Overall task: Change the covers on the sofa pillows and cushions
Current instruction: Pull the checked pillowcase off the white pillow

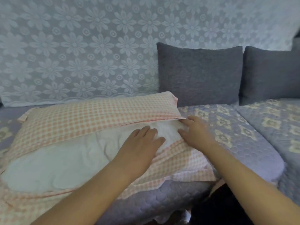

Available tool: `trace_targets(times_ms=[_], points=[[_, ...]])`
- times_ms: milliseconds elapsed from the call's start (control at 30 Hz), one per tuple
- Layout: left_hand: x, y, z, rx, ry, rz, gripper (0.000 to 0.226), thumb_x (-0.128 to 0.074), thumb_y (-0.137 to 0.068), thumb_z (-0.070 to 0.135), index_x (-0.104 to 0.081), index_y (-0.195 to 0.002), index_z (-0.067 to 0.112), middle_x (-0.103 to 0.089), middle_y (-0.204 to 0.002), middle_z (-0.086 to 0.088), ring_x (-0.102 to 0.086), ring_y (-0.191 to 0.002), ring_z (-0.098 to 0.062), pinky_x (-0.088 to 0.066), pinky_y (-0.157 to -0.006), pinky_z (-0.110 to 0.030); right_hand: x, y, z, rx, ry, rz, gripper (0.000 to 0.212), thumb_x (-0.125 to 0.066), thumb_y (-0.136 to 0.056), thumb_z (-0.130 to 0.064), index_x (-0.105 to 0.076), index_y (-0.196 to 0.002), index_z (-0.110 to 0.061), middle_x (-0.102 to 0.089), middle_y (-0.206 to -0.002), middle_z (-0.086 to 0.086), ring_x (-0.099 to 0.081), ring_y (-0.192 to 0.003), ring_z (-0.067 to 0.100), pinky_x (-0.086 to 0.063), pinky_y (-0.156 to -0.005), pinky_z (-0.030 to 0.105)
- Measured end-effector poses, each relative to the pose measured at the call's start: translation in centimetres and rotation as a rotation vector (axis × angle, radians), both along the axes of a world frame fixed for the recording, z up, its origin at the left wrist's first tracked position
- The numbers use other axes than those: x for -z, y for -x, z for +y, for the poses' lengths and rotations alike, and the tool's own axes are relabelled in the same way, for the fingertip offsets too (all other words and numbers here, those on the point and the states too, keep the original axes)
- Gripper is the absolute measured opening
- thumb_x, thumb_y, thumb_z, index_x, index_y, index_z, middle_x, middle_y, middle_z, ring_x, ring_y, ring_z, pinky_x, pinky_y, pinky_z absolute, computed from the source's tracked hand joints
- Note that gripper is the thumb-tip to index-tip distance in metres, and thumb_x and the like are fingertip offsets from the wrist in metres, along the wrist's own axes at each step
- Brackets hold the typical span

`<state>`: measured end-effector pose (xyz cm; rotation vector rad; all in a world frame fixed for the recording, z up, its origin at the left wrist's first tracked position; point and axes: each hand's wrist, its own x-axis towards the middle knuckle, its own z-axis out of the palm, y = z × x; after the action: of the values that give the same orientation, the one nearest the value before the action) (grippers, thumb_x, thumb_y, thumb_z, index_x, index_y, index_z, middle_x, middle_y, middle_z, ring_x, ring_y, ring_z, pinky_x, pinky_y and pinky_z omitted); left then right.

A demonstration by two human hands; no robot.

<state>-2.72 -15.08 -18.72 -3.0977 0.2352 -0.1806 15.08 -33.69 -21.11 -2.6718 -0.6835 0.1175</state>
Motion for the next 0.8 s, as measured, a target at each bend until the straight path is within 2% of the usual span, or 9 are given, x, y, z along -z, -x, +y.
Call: trace_targets(times_ms=[133, 200, 267, 333, 467, 533, 633, 700, 800], points=[[-1.0, -4.4, -2.7, 0.121, -0.097, 0.099, 0.067, -0.074, -0.080, 0.052, -0.055, -0.140, 0.027, -0.047, -0.149, -0.009, -0.041, -0.140, -0.036, -0.038, -0.112, -0.050, 1.8, 2.0, -4.1, -0.065, -0.090, 0.049, 0.041, -0.055, -0.097, -0.019, -0.058, -0.137, -0.028, -0.033, -0.152, 0.002, -0.047, -0.129, 0.025, -0.043, -0.106, 0.040], [-1.4, -6.2, -3.4, 0.225, -0.081, 0.098, 0.048, -0.059, -0.097, 0.040, -0.051, -0.143, 0.034, -0.043, -0.154, -0.001, -0.039, -0.142, -0.029, -0.035, -0.111, -0.046, 2.4, 2.2, -6.1, -0.249, -0.102, -0.128, 0.039, -0.052, -0.090, -0.005, -0.067, -0.119, -0.025, -0.040, -0.146, 0.004, -0.046, -0.126, 0.029, -0.046, -0.101, 0.044], [-1.9, -8.0, -3.4, 0.253, -0.133, 0.230, 0.049, -0.048, -0.102, 0.023, -0.044, -0.148, 0.041, -0.041, -0.155, 0.008, -0.037, -0.144, -0.021, -0.034, -0.112, -0.042, 2.1, 1.8, -7.5, -0.431, -0.047, -0.241, 0.033, -0.054, -0.080, -0.004, -0.066, -0.104, -0.024, -0.047, -0.138, 0.002, -0.045, -0.121, 0.029, -0.047, -0.095, 0.042], [-2.0, -9.0, -2.8, 0.226, -0.198, 0.377, 0.049, -0.041, -0.106, 0.033, -0.032, -0.154, 0.042, -0.028, -0.163, 0.010, -0.023, -0.151, -0.016, -0.027, -0.119, -0.037, 2.0, 1.4, -9.1, -0.602, 0.035, -0.253, 0.027, -0.059, -0.074, -0.009, -0.061, -0.096, -0.023, -0.054, -0.126, -0.003, -0.047, -0.109, 0.022, -0.045, -0.091, 0.033], [-1.2, -8.5, -1.7, 0.076, -0.195, 0.571, 0.065, -0.027, -0.100, 0.067, -0.024, -0.157, 0.035, -0.012, -0.168, 0.010, -0.012, -0.154, -0.016, -0.033, -0.117, -0.047, 4.0, 0.4, -13.7, -0.624, 0.242, -0.160, 0.029, -0.064, -0.081, -0.023, -0.055, -0.108, -0.030, -0.053, -0.106, -0.015, -0.044, -0.099, 0.010, -0.040, -0.093, 0.025], [-1.2, -8.8, -1.9, 0.058, -0.289, 0.572, 0.067, -0.031, -0.099, 0.067, -0.026, -0.156, 0.032, -0.014, -0.167, 0.008, -0.015, -0.152, -0.018, -0.039, -0.110, -0.051, 5.1, 0.0, -14.4, -0.602, 0.256, -0.161, 0.043, -0.069, -0.081, -0.025, -0.051, -0.120, -0.031, -0.053, -0.112, -0.016, -0.045, -0.102, 0.008, -0.036, -0.092, 0.021], [-1.9, -8.2, -4.1, -0.024, -0.430, 0.490, 0.057, -0.043, -0.101, 0.052, -0.036, -0.150, 0.025, -0.026, -0.161, 0.001, -0.026, -0.147, -0.026, -0.040, -0.104, -0.052, 5.4, -0.8, -13.3, -0.672, 0.287, -0.236, 0.045, -0.067, -0.081, -0.017, -0.049, -0.120, -0.027, -0.057, -0.109, -0.010, -0.050, -0.098, 0.014, -0.047, -0.089, 0.032], [-1.6, -7.4, -6.2, 0.043, -0.348, 0.270, 0.042, -0.047, -0.098, 0.037, -0.052, -0.135, 0.019, -0.045, -0.146, -0.007, -0.040, -0.137, -0.032, -0.039, -0.104, -0.051, 5.2, -1.1, -12.9, -0.712, 0.221, -0.300, 0.040, -0.062, -0.080, -0.007, -0.051, -0.114, -0.024, -0.059, -0.104, -0.005, -0.050, -0.093, 0.016, -0.049, -0.084, 0.035], [-0.8, -4.6, -9.2, 0.163, 0.130, 0.139, 0.053, -0.040, -0.095, 0.055, -0.055, -0.136, 0.023, -0.053, -0.137, 0.002, -0.050, -0.127, -0.021, -0.043, -0.104, -0.040, 3.7, -0.8, -11.9, -0.711, -0.038, -0.342, 0.030, -0.058, -0.073, 0.001, -0.047, -0.090, -0.022, -0.054, -0.082, 0.000, -0.046, -0.079, 0.016, -0.044, -0.065, 0.032]])
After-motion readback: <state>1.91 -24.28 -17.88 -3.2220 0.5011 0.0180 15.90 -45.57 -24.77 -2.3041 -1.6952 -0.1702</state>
